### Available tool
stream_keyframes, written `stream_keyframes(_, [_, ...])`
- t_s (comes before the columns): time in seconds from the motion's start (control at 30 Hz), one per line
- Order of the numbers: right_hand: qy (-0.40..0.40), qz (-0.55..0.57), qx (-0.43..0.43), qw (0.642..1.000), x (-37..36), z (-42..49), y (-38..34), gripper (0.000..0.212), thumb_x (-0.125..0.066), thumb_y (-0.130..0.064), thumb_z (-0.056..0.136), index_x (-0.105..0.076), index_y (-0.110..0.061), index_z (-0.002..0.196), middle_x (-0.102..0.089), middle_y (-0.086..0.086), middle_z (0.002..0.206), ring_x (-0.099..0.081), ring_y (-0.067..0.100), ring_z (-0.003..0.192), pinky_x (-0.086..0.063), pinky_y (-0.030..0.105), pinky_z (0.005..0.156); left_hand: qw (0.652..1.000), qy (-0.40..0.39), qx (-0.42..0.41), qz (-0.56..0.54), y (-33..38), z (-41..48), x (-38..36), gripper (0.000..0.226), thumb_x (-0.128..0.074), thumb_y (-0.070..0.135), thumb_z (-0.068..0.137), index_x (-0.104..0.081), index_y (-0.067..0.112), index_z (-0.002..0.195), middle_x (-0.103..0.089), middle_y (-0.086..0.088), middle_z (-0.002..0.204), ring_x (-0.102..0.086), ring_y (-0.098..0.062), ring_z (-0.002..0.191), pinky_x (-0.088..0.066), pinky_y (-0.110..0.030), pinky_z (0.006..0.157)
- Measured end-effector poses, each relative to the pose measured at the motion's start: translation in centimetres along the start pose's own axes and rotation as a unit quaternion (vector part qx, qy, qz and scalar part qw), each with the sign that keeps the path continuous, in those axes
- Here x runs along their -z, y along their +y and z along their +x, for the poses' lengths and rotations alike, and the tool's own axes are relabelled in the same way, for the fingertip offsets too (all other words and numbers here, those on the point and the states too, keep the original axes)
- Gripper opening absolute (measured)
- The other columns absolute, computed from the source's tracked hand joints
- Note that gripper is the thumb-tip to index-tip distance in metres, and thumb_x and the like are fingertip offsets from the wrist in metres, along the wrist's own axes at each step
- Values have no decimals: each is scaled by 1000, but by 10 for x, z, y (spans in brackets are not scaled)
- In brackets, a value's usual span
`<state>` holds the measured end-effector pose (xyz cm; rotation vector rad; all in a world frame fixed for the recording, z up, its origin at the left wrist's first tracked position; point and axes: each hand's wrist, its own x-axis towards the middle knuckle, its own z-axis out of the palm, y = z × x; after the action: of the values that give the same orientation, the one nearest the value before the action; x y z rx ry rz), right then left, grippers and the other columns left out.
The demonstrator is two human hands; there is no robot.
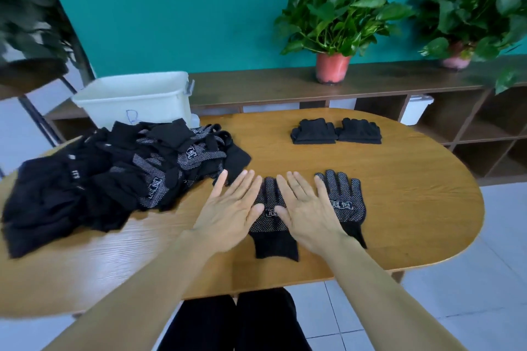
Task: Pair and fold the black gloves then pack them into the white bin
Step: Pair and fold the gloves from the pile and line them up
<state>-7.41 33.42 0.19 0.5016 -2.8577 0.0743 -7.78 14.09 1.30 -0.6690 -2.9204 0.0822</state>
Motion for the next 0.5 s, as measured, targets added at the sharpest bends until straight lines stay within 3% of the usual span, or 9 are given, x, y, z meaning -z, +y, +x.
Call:
stream_keyframes(0.03, [12, -3, 5, 1000, -1, 4, -8, 62, -27, -43, 95, -54, -7, 137, -59, 16, 135, -53, 29, 130, -37, 57, 106, 1000, 4, 5, 5, -9, -7, 0, 82, 21, 55, 85, 6, 17, 157, 12, 2, 162, 16, -8, 149, 23, -41, 116])
stream_keyframes(0.1, [38, -8, 20, 999, -2, 13, -25, 60, -30, -42, 94, -58, -6, 133, -61, 15, 132, -56, 29, 126, -31, 54, 107, 999, 30, 17, 1, -29, -19, -2, 81, 17, 54, 91, -5, 13, 157, 1, 1, 163, 6, -10, 150, 21, -40, 116])
stream_keyframes(0.17, [58, -20, 33, 998, -3, 22, -39, 60, -30, -42, 94, -59, -7, 133, -61, 15, 132, -57, 28, 125, -27, 52, 105, 998, 48, 27, 0, -48, -31, -4, 76, 5, 50, 101, -29, 7, 153, -26, -5, 160, -19, -15, 149, 10, -41, 119])
stream_keyframes(0.23, [71, -31, 41, 996, -5, 30, -52, 59, -30, -42, 93, -60, -8, 131, -62, 14, 131, -58, 27, 124, -34, 54, 104, 997, 62, 41, 12, -67, -42, -9, 65, -11, 43, 106, -48, 5, 143, -47, -7, 149, -39, -18, 141, -4, -44, 117])
stream_keyframes(0.33, [103, -32, 65, 992, -10, 43, -66, 57, -32, -40, 91, -63, -9, 128, -64, 13, 128, -61, 26, 120, -29, 51, 101, 995, 79, 55, 22, -91, -56, -15, 56, -26, 38, 103, -56, 5, 137, -55, -6, 142, -48, -17, 135, -13, -44, 115])
stream_keyframes(0.5, [155, -39, 115, 980, -21, 75, -83, 54, -33, -37, 90, -67, -10, 122, -68, 12, 121, -63, 27, 116, -27, 50, 98, 987, 132, 79, 46, -131, -58, -18, 52, -30, 35, 100, -61, 7, 131, -60, -5, 137, -53, -16, 131, -14, -43, 115])
